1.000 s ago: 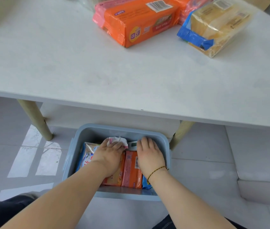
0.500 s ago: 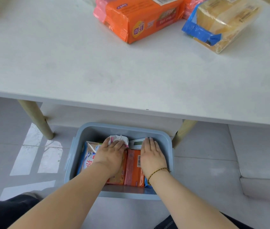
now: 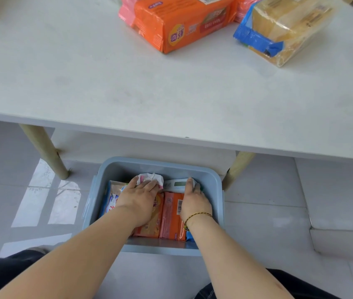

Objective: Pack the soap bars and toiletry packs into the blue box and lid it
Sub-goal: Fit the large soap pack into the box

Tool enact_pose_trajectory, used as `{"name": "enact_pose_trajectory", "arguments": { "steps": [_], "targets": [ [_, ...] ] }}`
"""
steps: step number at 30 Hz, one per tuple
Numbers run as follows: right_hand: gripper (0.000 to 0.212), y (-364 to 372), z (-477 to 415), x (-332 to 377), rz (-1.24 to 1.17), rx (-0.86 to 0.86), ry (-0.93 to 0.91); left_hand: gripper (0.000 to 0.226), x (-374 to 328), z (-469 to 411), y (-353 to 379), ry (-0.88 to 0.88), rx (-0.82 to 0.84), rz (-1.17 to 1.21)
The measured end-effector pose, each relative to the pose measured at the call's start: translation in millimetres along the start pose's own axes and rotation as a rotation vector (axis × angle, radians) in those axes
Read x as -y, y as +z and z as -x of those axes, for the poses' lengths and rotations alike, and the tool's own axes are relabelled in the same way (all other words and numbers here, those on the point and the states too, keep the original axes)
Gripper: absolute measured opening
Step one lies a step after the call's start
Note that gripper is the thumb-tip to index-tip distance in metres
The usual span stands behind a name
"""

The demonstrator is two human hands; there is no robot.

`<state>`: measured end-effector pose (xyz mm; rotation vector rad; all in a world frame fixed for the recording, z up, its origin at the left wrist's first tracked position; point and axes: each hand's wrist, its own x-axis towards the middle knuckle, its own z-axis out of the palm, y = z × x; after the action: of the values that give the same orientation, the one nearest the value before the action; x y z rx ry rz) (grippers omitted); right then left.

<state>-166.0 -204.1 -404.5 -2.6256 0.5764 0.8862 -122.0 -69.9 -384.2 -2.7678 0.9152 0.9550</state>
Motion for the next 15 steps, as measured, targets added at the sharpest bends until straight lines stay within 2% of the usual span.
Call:
{"name": "enact_pose_trajectory", "arguments": {
  "steps": [2, 5, 8, 13, 15],
  "targets": [
    [0.074, 1.1, -0.3, -4.3, -0.125, -0.033, 0.022, 0.063, 0.8, 1.5, 1.0, -0.002, -0.001, -0.009],
    [0.054, -1.4, -1.1, -9.4, -0.318, -0.114, 0.101, 0.066, -0.2, 0.1, 3.3, -0.01, -0.001, -0.005],
    [0.046, -10.0, -9.4, -6.2, -0.233, -0.018, 0.141, 0.066, -1.0, -0.9, 1.1, -0.007, 0.017, -0.007],
    [0.051, -20.0, -18.6, -0.7, -0.14, 0.166, 0.184, 0.065, 0.1, -0.3, 1.3, -0.011, 0.01, 0.016],
    [0.044, -21.0, -25.8, 1.9, -0.14, 0.206, 0.206, 0.066, 1.6, -1.0, 2.7, -0.008, 0.011, 0.012]
  ]
}}
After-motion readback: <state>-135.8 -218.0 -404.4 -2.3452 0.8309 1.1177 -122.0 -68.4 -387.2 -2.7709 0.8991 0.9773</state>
